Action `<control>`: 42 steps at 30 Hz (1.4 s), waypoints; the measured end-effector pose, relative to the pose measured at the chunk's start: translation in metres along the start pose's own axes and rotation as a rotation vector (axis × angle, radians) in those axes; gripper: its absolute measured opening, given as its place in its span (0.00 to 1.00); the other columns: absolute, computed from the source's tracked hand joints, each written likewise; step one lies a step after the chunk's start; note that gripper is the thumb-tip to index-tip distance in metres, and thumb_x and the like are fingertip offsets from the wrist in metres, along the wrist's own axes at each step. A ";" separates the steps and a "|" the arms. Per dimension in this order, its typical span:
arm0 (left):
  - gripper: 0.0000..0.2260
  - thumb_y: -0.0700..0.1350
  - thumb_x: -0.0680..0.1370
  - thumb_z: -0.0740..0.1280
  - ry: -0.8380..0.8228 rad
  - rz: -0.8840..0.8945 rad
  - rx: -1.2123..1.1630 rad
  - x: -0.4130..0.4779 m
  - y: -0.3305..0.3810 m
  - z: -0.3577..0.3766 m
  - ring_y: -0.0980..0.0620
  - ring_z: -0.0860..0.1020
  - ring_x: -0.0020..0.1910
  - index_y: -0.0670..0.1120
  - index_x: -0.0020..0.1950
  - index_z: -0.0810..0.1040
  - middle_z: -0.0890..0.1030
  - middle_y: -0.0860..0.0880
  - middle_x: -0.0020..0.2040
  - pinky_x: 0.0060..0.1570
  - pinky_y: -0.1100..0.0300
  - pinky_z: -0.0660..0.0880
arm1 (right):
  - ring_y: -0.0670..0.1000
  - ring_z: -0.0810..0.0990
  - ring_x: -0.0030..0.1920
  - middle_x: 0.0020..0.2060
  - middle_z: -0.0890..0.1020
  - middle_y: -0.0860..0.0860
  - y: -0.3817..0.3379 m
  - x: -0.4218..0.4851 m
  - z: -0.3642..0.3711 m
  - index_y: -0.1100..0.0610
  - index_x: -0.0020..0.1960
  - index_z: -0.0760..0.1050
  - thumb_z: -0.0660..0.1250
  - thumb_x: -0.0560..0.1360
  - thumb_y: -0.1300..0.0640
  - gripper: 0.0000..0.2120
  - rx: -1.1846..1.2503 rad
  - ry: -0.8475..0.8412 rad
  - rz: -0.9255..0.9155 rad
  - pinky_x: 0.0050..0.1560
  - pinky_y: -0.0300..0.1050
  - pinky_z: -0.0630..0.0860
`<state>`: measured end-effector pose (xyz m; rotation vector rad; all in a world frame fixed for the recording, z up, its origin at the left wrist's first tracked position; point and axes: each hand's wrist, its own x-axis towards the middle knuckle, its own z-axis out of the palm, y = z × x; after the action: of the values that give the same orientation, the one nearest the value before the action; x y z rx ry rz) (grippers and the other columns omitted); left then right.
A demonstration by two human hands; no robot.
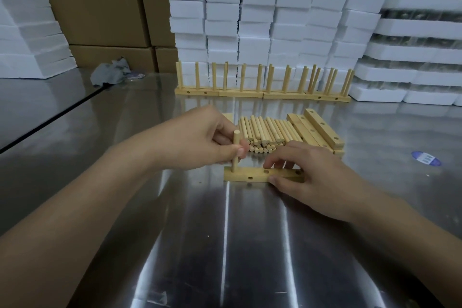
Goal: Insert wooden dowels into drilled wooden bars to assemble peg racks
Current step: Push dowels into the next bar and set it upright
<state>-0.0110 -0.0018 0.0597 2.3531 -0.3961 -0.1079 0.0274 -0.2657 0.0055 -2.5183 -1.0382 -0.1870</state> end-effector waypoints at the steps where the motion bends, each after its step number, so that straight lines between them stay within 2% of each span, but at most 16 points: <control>1: 0.08 0.44 0.79 0.77 0.009 -0.014 0.001 -0.001 0.001 0.002 0.60 0.87 0.51 0.49 0.57 0.89 0.89 0.60 0.49 0.59 0.54 0.84 | 0.38 0.76 0.52 0.51 0.78 0.35 0.000 0.000 0.000 0.37 0.59 0.79 0.68 0.78 0.41 0.11 0.000 -0.002 -0.004 0.54 0.43 0.77; 5: 0.20 0.63 0.69 0.81 0.166 -0.004 -0.016 -0.002 0.006 0.004 0.63 0.86 0.50 0.56 0.57 0.89 0.89 0.59 0.49 0.58 0.55 0.84 | 0.38 0.77 0.52 0.51 0.77 0.34 0.002 -0.001 0.000 0.36 0.60 0.78 0.67 0.78 0.40 0.11 0.000 -0.009 -0.017 0.53 0.43 0.77; 7: 0.21 0.70 0.69 0.76 0.207 0.024 0.025 -0.001 0.006 0.005 0.55 0.88 0.45 0.56 0.51 0.90 0.89 0.54 0.45 0.51 0.53 0.86 | 0.37 0.76 0.52 0.51 0.77 0.34 0.003 -0.001 0.001 0.35 0.60 0.78 0.66 0.77 0.39 0.12 0.000 -0.012 -0.015 0.52 0.41 0.77; 9: 0.20 0.67 0.71 0.73 0.167 0.039 0.014 0.000 0.006 0.008 0.46 0.88 0.44 0.51 0.47 0.90 0.89 0.48 0.41 0.50 0.46 0.86 | 0.37 0.76 0.53 0.51 0.77 0.34 0.005 0.000 0.001 0.35 0.60 0.78 0.66 0.77 0.38 0.12 0.006 -0.015 -0.013 0.52 0.40 0.76; 14: 0.16 0.57 0.77 0.70 0.025 0.011 -0.026 0.005 0.003 0.006 0.51 0.88 0.49 0.48 0.53 0.89 0.89 0.51 0.47 0.55 0.47 0.85 | 0.37 0.76 0.52 0.51 0.77 0.34 0.005 -0.001 0.002 0.37 0.59 0.79 0.68 0.77 0.41 0.11 0.030 -0.011 -0.014 0.53 0.40 0.76; 18: 0.11 0.49 0.85 0.65 -0.040 0.014 -0.018 0.004 0.002 0.003 0.57 0.87 0.54 0.49 0.61 0.85 0.89 0.56 0.53 0.57 0.56 0.84 | 0.37 0.76 0.52 0.50 0.77 0.34 0.004 0.000 0.002 0.37 0.58 0.79 0.69 0.77 0.42 0.10 0.048 -0.003 -0.014 0.52 0.39 0.75; 20: 0.10 0.47 0.85 0.66 -0.070 0.009 -0.051 0.002 0.002 0.003 0.56 0.86 0.57 0.51 0.63 0.83 0.88 0.54 0.55 0.61 0.56 0.83 | 0.36 0.76 0.52 0.50 0.77 0.33 0.004 0.001 0.003 0.37 0.58 0.79 0.69 0.78 0.43 0.10 0.042 -0.009 -0.015 0.51 0.37 0.73; 22: 0.13 0.49 0.82 0.71 -0.093 0.002 -0.052 0.000 0.004 0.003 0.53 0.86 0.59 0.54 0.66 0.82 0.88 0.50 0.58 0.64 0.51 0.82 | 0.36 0.76 0.53 0.50 0.77 0.33 0.005 0.002 0.003 0.37 0.59 0.79 0.69 0.78 0.43 0.10 0.040 -0.012 -0.016 0.51 0.37 0.72; 24: 0.22 0.55 0.76 0.77 -0.015 0.004 -0.067 -0.002 0.004 0.002 0.59 0.86 0.57 0.55 0.69 0.81 0.88 0.56 0.59 0.65 0.53 0.81 | 0.36 0.76 0.54 0.50 0.77 0.32 0.005 0.002 0.002 0.37 0.59 0.79 0.69 0.78 0.42 0.10 0.039 -0.011 -0.020 0.51 0.36 0.72; 26: 0.22 0.61 0.73 0.78 0.155 0.038 -0.049 -0.003 0.006 0.000 0.62 0.86 0.52 0.55 0.64 0.85 0.89 0.58 0.52 0.62 0.54 0.82 | 0.36 0.76 0.54 0.50 0.77 0.32 0.006 0.001 0.002 0.37 0.59 0.78 0.69 0.78 0.42 0.10 0.040 -0.014 -0.019 0.50 0.34 0.71; 28: 0.16 0.62 0.73 0.76 0.196 0.044 -0.008 -0.002 0.007 0.001 0.55 0.88 0.49 0.54 0.55 0.89 0.90 0.52 0.46 0.58 0.50 0.84 | 0.36 0.76 0.54 0.50 0.77 0.32 0.006 0.001 0.002 0.37 0.59 0.78 0.69 0.78 0.42 0.10 0.038 -0.019 -0.017 0.50 0.34 0.70; 30: 0.13 0.57 0.76 0.75 0.133 0.034 -0.021 0.001 0.006 0.003 0.51 0.88 0.48 0.49 0.51 0.90 0.90 0.50 0.44 0.56 0.46 0.85 | 0.36 0.76 0.54 0.50 0.77 0.32 0.005 0.000 0.002 0.37 0.59 0.79 0.69 0.78 0.42 0.10 0.035 -0.013 -0.015 0.51 0.35 0.72; 34: 0.12 0.53 0.78 0.71 -0.046 -0.005 -0.061 0.004 0.002 -0.001 0.54 0.88 0.53 0.51 0.58 0.88 0.89 0.53 0.52 0.55 0.56 0.85 | 0.36 0.75 0.54 0.50 0.77 0.33 0.004 0.001 0.000 0.37 0.59 0.78 0.68 0.78 0.42 0.11 0.026 -0.012 -0.002 0.52 0.35 0.72; 37: 0.08 0.45 0.83 0.69 -0.090 -0.023 -0.091 0.005 -0.003 0.000 0.58 0.86 0.56 0.51 0.61 0.85 0.88 0.57 0.55 0.55 0.62 0.83 | 0.36 0.75 0.55 0.50 0.77 0.33 0.004 0.001 0.001 0.37 0.59 0.78 0.69 0.79 0.43 0.09 0.013 -0.013 -0.004 0.50 0.33 0.70; 40: 0.13 0.37 0.81 0.72 -0.153 -0.043 -0.100 0.002 -0.006 -0.002 0.60 0.85 0.59 0.49 0.64 0.84 0.87 0.58 0.59 0.57 0.62 0.83 | 0.37 0.75 0.55 0.51 0.78 0.34 0.002 0.000 0.001 0.38 0.60 0.79 0.66 0.79 0.39 0.11 0.013 -0.003 -0.003 0.51 0.35 0.71; 42: 0.18 0.32 0.80 0.70 -0.111 -0.032 -0.162 -0.001 -0.005 -0.011 0.58 0.86 0.59 0.48 0.67 0.82 0.88 0.55 0.59 0.57 0.61 0.83 | 0.38 0.76 0.57 0.52 0.79 0.35 0.001 -0.001 0.002 0.39 0.59 0.80 0.62 0.79 0.33 0.16 0.025 0.059 0.022 0.55 0.40 0.73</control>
<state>-0.0084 0.0093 0.0642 2.1995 -0.3886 -0.2773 0.0273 -0.2656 0.0029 -2.4850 -0.9838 -0.2396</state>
